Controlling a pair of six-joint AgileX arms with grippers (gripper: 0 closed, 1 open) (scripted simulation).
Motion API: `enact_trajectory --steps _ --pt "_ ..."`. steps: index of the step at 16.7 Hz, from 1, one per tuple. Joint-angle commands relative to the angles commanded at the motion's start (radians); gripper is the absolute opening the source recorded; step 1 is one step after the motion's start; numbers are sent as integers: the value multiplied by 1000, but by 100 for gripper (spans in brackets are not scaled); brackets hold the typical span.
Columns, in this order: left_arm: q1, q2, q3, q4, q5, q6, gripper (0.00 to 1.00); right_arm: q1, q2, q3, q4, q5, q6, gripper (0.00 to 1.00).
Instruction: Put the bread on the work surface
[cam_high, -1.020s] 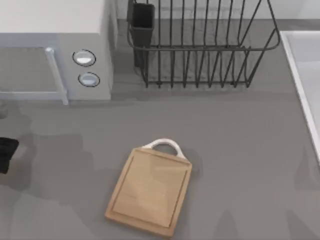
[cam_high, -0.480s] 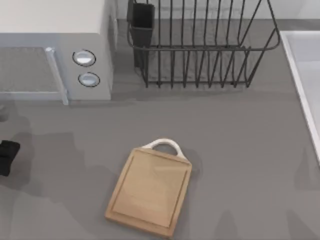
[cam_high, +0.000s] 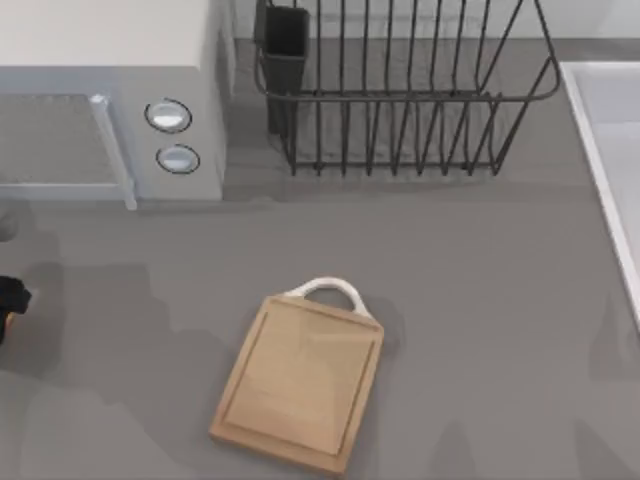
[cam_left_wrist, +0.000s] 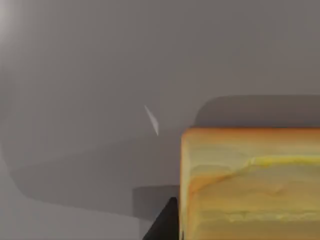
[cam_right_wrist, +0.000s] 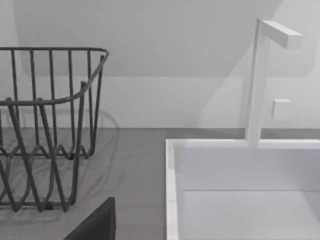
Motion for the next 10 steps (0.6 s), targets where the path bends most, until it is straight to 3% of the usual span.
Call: enact_trajectory --steps 3,10 --pt "0 0 0 0 0 0 2 0 0 0 0 0 0 100" --pt "0 0 0 0 0 0 0 0 0 0 0 0 0 100"
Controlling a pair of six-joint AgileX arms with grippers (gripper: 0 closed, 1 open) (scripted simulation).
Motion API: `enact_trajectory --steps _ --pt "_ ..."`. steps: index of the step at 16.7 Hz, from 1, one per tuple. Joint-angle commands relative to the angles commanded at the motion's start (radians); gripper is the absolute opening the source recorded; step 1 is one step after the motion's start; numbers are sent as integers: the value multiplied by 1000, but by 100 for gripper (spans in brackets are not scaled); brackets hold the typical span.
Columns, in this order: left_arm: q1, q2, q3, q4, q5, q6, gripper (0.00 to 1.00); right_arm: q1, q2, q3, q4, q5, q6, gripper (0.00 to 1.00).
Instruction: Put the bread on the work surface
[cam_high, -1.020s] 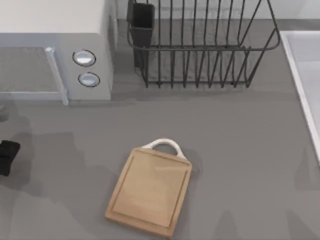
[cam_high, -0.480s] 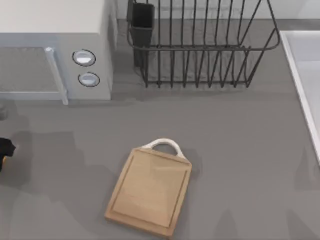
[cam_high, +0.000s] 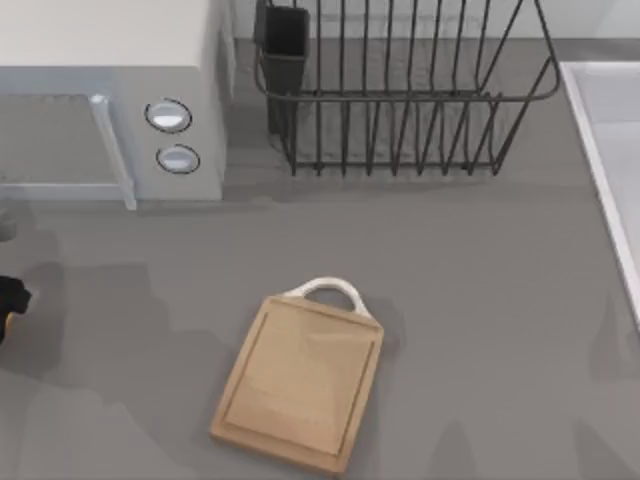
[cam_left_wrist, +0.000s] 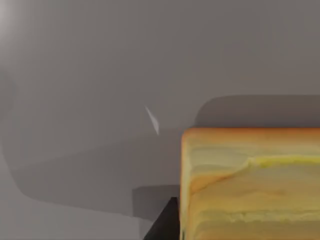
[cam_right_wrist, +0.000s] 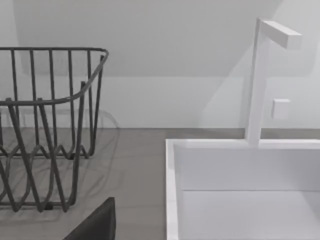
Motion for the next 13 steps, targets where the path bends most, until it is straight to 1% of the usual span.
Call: enact_trajectory --steps 3,5,9,13 --pt "-2 -19 1 -16 2 -1 0 0 0 0 0 0 0 100" --pt "-23 -47 6 -52 -4 0 0 0 0 0 0 0 0 100" --pt "-68 -126 74 -227 0 -13 0 0 0 0 0 0 0 100" --pt "-41 -170 167 -387 16 -29 0 0 0 0 0 0 0 100"
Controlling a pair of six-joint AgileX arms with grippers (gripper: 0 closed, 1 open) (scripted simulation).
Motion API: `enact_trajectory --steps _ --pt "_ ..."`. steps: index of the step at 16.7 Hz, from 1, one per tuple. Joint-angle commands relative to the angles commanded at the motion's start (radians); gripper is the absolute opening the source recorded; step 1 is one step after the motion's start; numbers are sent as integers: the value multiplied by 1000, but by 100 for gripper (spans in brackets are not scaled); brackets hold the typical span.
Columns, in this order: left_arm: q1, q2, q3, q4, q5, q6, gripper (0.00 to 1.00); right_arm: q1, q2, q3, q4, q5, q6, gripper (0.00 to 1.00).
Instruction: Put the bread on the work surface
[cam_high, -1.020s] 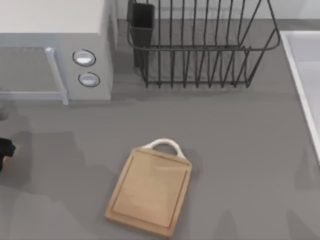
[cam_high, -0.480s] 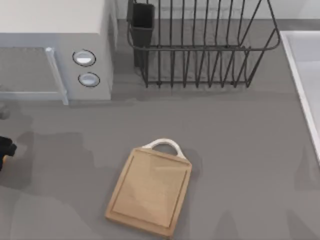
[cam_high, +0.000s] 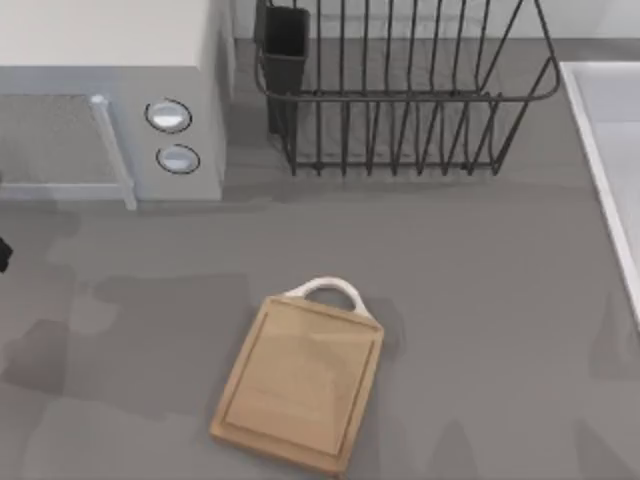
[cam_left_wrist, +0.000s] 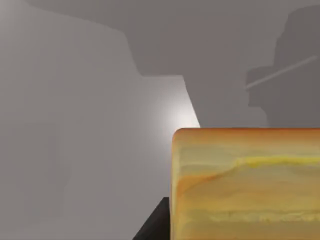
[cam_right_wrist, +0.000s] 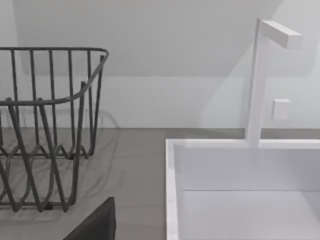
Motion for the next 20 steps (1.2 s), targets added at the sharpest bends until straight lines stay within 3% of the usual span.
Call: enact_trajectory --steps 12,16,20 --pt "25 24 68 -26 -12 -4 0 0 0 0 0 0 0 100" --pt "-36 78 33 -67 9 -184 0 0 0 0 0 0 0 100" --pt "-173 108 18 -111 44 -522 0 0 0 0 0 0 0 100"
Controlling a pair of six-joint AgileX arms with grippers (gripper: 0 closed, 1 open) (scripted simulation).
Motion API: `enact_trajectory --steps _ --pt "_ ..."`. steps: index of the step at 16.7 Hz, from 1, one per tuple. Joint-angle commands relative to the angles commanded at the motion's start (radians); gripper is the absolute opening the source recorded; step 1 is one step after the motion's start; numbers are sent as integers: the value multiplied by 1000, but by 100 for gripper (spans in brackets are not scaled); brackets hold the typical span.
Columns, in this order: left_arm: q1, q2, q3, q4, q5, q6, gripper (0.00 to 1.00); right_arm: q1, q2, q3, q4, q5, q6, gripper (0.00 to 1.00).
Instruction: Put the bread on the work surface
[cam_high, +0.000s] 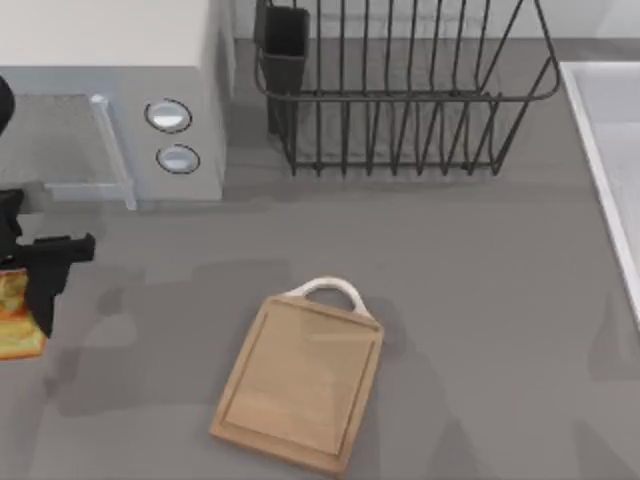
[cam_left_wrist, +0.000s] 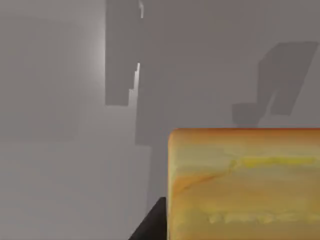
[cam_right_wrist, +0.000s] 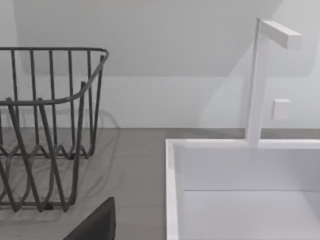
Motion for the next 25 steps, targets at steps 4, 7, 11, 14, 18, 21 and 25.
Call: enact_trajectory --steps 4,7,11,14,18,21,25 --pt "-180 37 7 -16 37 -489 0 0 0 0 0 0 0 100" --pt "-315 83 38 -8 54 -915 0 0 0 0 0 0 0 100" --pt "-476 145 96 14 62 -1438 0 0 0 0 0 0 0 100" --pt "-573 174 145 34 44 -1748 0 0 0 0 0 0 0 100" --pt "-679 184 201 76 -2 -2021 0 0 0 0 0 0 0 100" --pt "-726 175 245 104 -40 -2139 0 0 0 0 0 0 0 100" --pt "-754 156 277 129 -64 -2220 0 0 0 0 0 0 0 100"
